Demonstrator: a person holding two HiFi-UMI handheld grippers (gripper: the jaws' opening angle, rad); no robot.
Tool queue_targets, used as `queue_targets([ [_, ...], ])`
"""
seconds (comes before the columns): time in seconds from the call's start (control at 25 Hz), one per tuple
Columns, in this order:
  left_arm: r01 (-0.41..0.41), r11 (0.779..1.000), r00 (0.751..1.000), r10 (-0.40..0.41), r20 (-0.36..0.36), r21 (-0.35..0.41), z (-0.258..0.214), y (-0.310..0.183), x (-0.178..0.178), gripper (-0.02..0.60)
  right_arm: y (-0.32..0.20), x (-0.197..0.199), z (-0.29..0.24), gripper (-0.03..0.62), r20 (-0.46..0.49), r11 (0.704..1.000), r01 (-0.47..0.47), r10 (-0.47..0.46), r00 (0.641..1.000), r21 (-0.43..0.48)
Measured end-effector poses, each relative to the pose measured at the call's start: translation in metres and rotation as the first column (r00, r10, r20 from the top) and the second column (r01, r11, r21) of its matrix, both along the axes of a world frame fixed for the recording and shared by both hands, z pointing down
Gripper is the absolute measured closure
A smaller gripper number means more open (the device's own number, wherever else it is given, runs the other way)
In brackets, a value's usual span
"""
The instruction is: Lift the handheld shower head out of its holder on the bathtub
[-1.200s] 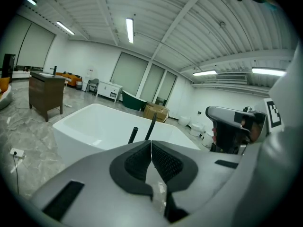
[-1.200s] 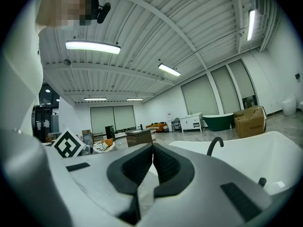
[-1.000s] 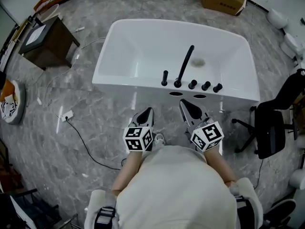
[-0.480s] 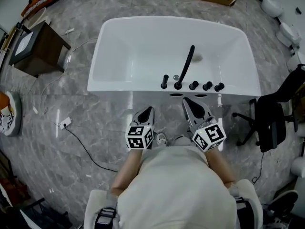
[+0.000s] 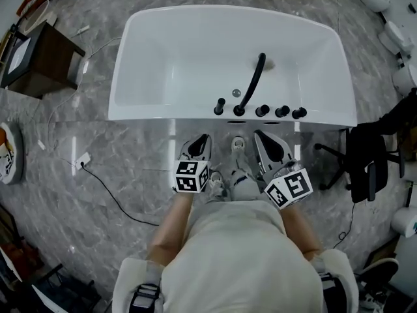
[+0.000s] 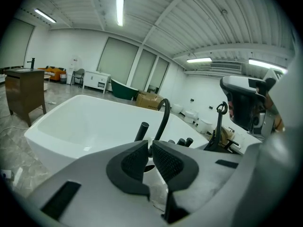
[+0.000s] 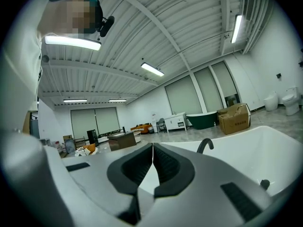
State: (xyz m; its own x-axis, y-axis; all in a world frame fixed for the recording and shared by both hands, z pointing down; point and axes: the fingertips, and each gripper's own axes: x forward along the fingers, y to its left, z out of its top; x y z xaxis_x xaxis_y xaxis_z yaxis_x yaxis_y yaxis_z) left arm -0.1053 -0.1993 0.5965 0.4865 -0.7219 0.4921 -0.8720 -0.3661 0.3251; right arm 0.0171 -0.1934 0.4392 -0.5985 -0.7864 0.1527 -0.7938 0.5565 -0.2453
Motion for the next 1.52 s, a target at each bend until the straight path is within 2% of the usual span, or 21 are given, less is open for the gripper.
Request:
queue_targets([
  [0.28, -0.037, 0.999, 0.999, 0.037, 0.031, -0.024, 0.031, -0.038, 0.026, 0.546, -0.040, -0.001, 0.013, 0.574, -0.014, 0.997, 0.080, -0.080, 0.997, -0.020],
  [0.32, -0.040, 0.999, 0.999, 0.041, 0.031, -0.026, 0.036, -0.044, 0.030, 0.464, -0.045, 0.000, 0.016, 0.574, -0.012, 0.996, 0.086, -0.087, 0.996, -0.024],
  [0.36, -0.043, 0.999, 0.998, 0.044, 0.033, -0.028, 0.041, -0.050, 0.034, 0.416, -0.051, 0.002, 0.019, 0.574, -0.009, 0.995, 0.091, -0.091, 0.996, -0.030],
  [0.64, -0.045, 0.998, 0.993, 0.049, 0.105, -0.043, 0.082, -0.090, 0.046, 0.345, -0.087, 0.009, 0.038, 0.574, 0.005, 0.991, 0.111, -0.111, 0.994, -0.080],
  [1.0, -0.042, 0.994, 0.982, 0.060, 0.177, -0.104, 0.137, -0.121, 0.054, 0.337, -0.118, 0.021, 0.056, 0.574, 0.008, 0.987, 0.112, -0.112, 0.994, -0.114],
  [1.16, -0.038, 0.986, 0.971, 0.075, 0.226, -0.163, 0.162, -0.128, 0.057, 0.341, -0.126, 0.029, 0.063, 0.574, 0.013, 0.985, 0.105, -0.104, 0.994, -0.137],
  [1.28, -0.026, 0.982, 0.963, 0.074, 0.258, -0.185, 0.176, -0.132, 0.055, 0.385, -0.127, 0.031, 0.067, 0.574, 0.017, 0.983, 0.104, -0.103, 0.995, -0.150],
  [1.52, -0.016, 0.979, 0.948, 0.080, 0.308, -0.203, 0.182, -0.137, 0.051, 0.436, -0.123, 0.035, 0.070, 0.574, 0.027, 0.982, 0.094, -0.091, 0.996, -0.165],
])
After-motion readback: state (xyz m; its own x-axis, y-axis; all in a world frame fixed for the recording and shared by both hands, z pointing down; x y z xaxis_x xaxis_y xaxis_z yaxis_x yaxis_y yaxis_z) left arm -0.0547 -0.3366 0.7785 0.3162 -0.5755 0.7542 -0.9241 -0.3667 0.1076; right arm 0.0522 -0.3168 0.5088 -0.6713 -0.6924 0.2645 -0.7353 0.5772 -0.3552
